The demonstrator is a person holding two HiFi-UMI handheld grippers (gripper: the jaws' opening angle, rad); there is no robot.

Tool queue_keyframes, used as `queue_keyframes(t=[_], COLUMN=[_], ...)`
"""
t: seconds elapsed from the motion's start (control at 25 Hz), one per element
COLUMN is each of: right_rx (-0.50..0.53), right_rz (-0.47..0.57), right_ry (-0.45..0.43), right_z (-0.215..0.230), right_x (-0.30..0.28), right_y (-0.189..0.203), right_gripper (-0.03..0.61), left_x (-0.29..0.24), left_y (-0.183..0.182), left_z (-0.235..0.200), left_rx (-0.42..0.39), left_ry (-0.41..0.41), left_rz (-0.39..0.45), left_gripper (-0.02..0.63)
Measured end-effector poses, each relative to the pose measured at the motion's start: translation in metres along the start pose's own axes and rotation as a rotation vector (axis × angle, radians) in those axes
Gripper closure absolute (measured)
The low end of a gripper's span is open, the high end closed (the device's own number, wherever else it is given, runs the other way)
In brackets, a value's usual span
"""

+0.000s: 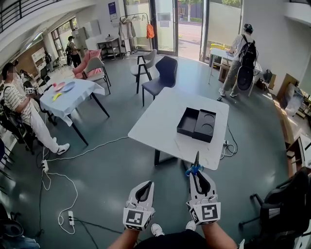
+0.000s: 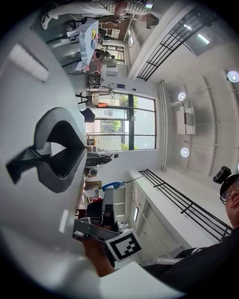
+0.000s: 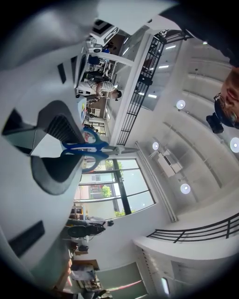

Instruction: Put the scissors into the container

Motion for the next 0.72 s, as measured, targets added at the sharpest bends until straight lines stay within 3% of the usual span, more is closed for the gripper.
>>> queue_keyframes(t=[0.24, 0.36, 0.6, 0.72], right_rx=[-0.017, -0.014, -0.013, -0.024], right_rz=[-0.003, -0.010, -0.001, 0.017], right_ry=[0.055, 0.056, 0.024, 0.018], right_z=[-0.015, -0.012, 0.013, 0.034], right_x=[-0.011, -0.025, -0.063, -0.082], right_y=[0.017, 0.018, 0.018, 0.019], right_gripper=[0.502, 0.502, 0.502, 0.502], left_x=[0.004, -0.001, -0.048, -0.079], left_y=[0.006, 0.002, -0.015, -0.020], left_z=[-0.029, -0.039, -0.047, -0.044], left_rx=[-0.044, 0.003, -0.005, -0.001], left_ry=[0.037, 0.046, 0.022, 0.025], left_rz=[-0.014, -0.025, 0.027, 0.015], left_gripper=[0.606, 0.606, 0.606, 0.606])
Point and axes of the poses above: the fingertips, and each gripper's own axes: x backward along the fingers, z to its right, y out of its underside, the point moved 9 cm from there along x, backward along the fingers, and after that the axes turned 14 degrees about -y, right-handed, at the moved point
